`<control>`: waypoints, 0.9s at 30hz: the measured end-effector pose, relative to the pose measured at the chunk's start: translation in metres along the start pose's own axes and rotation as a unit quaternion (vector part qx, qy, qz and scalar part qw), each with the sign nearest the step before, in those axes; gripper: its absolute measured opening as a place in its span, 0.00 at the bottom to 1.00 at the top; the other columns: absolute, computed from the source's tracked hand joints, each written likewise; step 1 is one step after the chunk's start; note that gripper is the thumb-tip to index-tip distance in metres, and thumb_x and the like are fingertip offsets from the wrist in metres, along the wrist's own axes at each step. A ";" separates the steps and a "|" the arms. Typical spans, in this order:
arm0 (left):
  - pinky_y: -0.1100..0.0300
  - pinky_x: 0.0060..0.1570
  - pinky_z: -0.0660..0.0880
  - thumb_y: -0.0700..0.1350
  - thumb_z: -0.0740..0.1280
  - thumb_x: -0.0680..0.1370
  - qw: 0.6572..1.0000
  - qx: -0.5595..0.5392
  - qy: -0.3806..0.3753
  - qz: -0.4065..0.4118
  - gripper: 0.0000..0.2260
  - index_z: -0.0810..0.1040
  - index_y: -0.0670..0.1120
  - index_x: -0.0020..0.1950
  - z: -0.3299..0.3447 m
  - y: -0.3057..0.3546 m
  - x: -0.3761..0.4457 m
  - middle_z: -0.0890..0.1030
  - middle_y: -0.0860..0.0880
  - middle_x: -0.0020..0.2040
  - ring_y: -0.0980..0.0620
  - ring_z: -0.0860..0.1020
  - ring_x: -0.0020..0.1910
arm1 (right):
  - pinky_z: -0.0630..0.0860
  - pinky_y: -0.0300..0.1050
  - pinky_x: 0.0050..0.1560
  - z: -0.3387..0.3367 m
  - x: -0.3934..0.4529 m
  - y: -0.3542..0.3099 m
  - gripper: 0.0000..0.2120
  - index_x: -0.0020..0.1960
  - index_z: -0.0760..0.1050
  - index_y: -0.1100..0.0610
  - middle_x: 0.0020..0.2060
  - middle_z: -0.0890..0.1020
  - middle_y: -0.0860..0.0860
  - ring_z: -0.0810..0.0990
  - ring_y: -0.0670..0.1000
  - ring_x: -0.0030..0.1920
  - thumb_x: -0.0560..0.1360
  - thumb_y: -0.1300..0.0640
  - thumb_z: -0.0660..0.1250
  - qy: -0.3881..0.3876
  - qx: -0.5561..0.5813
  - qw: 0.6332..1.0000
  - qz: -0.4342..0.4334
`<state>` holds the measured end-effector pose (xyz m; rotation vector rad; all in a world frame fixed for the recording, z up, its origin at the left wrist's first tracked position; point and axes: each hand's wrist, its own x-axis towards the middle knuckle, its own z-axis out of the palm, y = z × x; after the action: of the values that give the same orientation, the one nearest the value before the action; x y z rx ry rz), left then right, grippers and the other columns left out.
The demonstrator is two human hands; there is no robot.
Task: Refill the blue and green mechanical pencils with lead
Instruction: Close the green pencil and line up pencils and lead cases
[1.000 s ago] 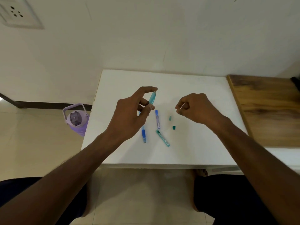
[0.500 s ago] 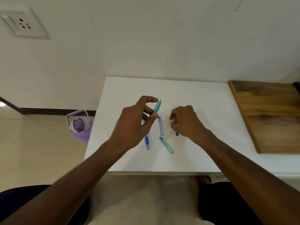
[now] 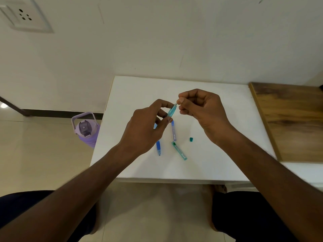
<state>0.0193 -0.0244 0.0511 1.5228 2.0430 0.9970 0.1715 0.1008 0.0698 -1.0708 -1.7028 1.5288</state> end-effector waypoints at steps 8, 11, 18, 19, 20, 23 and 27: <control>0.51 0.48 0.85 0.51 0.70 0.82 1.000 0.003 -0.003 0.005 0.16 0.75 0.56 0.70 0.000 -0.001 0.001 0.86 0.57 0.53 0.54 0.85 0.46 | 0.86 0.48 0.51 -0.003 0.001 0.000 0.06 0.54 0.85 0.56 0.45 0.90 0.52 0.89 0.53 0.46 0.77 0.59 0.76 0.003 0.006 1.000 0.003; 0.52 0.48 0.85 0.52 0.70 0.82 1.000 0.007 -0.002 0.008 0.16 0.75 0.56 0.69 0.000 -0.003 0.001 0.86 0.58 0.52 0.55 0.85 0.46 | 0.86 0.48 0.51 -0.003 0.003 0.001 0.06 0.54 0.85 0.57 0.45 0.90 0.53 0.89 0.53 0.46 0.77 0.59 0.76 -0.004 0.006 1.000 0.000; 0.51 0.46 0.85 0.52 0.70 0.83 1.000 0.008 0.001 0.021 0.14 0.75 0.59 0.68 0.001 -0.006 0.000 0.85 0.62 0.49 0.58 0.84 0.44 | 0.86 0.48 0.51 -0.003 0.002 0.003 0.07 0.54 0.86 0.56 0.44 0.89 0.53 0.89 0.54 0.46 0.76 0.58 0.77 -0.020 -0.020 1.000 -0.008; 0.51 0.46 0.85 0.52 0.70 0.83 1.000 0.010 0.002 0.022 0.14 0.75 0.59 0.68 0.001 -0.006 0.000 0.85 0.62 0.49 0.58 0.84 0.44 | 0.86 0.48 0.51 -0.004 0.002 0.002 0.07 0.54 0.86 0.56 0.44 0.90 0.52 0.89 0.54 0.46 0.76 0.58 0.77 -0.024 -0.025 0.999 -0.009; 0.51 0.47 0.85 0.52 0.70 0.83 1.000 0.012 0.001 0.023 0.14 0.75 0.59 0.68 0.002 -0.007 0.000 0.86 0.61 0.49 0.58 0.84 0.44 | 0.86 0.47 0.50 -0.005 0.002 0.002 0.07 0.54 0.87 0.56 0.44 0.90 0.52 0.89 0.54 0.46 0.76 0.58 0.78 -0.028 -0.033 0.999 -0.010; 0.50 0.50 0.85 0.53 0.70 0.83 1.000 0.019 -0.004 0.017 0.14 0.76 0.57 0.69 0.002 -0.007 0.002 0.86 0.59 0.52 0.56 0.84 0.46 | 0.86 0.45 0.49 -0.008 0.002 0.000 0.06 0.53 0.87 0.54 0.45 0.90 0.50 0.89 0.53 0.46 0.76 0.58 0.77 -0.031 -0.041 0.999 -0.012; 0.51 0.53 0.84 0.53 0.69 0.83 1.000 0.030 -0.001 0.005 0.13 0.79 0.55 0.67 0.004 -0.009 0.004 0.86 0.59 0.54 0.55 0.84 0.47 | 0.85 0.43 0.49 -0.006 0.000 0.000 0.05 0.50 0.87 0.52 0.45 0.90 0.50 0.89 0.53 0.46 0.77 0.60 0.76 -0.035 -0.012 0.999 -0.004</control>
<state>0.0144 -0.0206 0.0420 1.5650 2.0837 0.9451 0.1763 0.1041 0.0711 -1.0333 -1.7739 1.5617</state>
